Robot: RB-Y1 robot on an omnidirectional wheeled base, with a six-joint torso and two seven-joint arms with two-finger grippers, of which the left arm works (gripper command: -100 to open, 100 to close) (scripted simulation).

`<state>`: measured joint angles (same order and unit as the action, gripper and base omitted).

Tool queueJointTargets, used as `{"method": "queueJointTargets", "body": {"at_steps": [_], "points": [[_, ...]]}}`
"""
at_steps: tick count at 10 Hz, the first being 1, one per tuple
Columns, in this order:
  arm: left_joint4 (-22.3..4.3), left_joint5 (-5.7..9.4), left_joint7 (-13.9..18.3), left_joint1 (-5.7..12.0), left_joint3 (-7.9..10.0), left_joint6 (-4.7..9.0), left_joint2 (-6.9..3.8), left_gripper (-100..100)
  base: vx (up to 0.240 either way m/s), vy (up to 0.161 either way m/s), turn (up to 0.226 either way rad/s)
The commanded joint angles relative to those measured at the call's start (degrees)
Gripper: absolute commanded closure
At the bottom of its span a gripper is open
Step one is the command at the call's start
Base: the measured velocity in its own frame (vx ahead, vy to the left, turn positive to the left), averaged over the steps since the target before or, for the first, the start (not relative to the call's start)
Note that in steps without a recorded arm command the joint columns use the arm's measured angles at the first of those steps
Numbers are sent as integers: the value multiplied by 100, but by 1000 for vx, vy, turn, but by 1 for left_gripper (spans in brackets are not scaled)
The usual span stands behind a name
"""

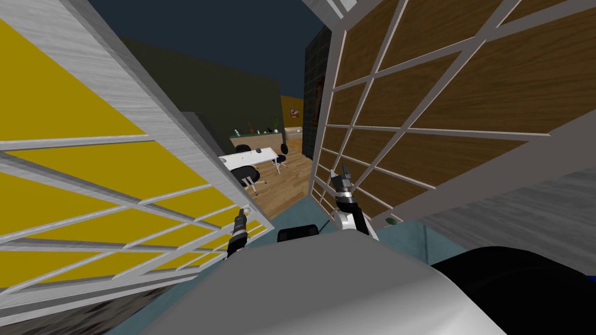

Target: Pull the door open

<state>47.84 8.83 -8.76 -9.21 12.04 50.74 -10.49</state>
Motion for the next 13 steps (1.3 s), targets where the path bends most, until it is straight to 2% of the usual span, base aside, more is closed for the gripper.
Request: {"method": "queueJointTargets", "body": {"at_steps": [1,2,4,5,6,7,8,9,11,12,13], "points": [[71,100,286,1,-128,-15,35,100,-50,5,-57],[71,100,320,1,-128,-15,35,100,-36,7,-20],[43,318,709,25,-239,-14,-17,100,-59,9,-75],[43,318,797,25,-239,-14,-17,100,-48,11,-35],[30,427,1000,37,-294,-13,-43,100,-40,9,-60],[30,427,1035,37,-294,-13,-43,100,-31,8,-27],[16,537,1250,49,-349,-12,-69,100,-46,5,-58],[16,537,1273,49,-349,-12,-69,100,-41,9,-49],[-11,755,1644,74,-460,-11,-121,100,-49,8,-78],[-11,755,1750,74,-460,-11,-121,100,-51,8,-42],[-25,864,1926,86,-515,-10,-147,100,-51,12,-57]]}}
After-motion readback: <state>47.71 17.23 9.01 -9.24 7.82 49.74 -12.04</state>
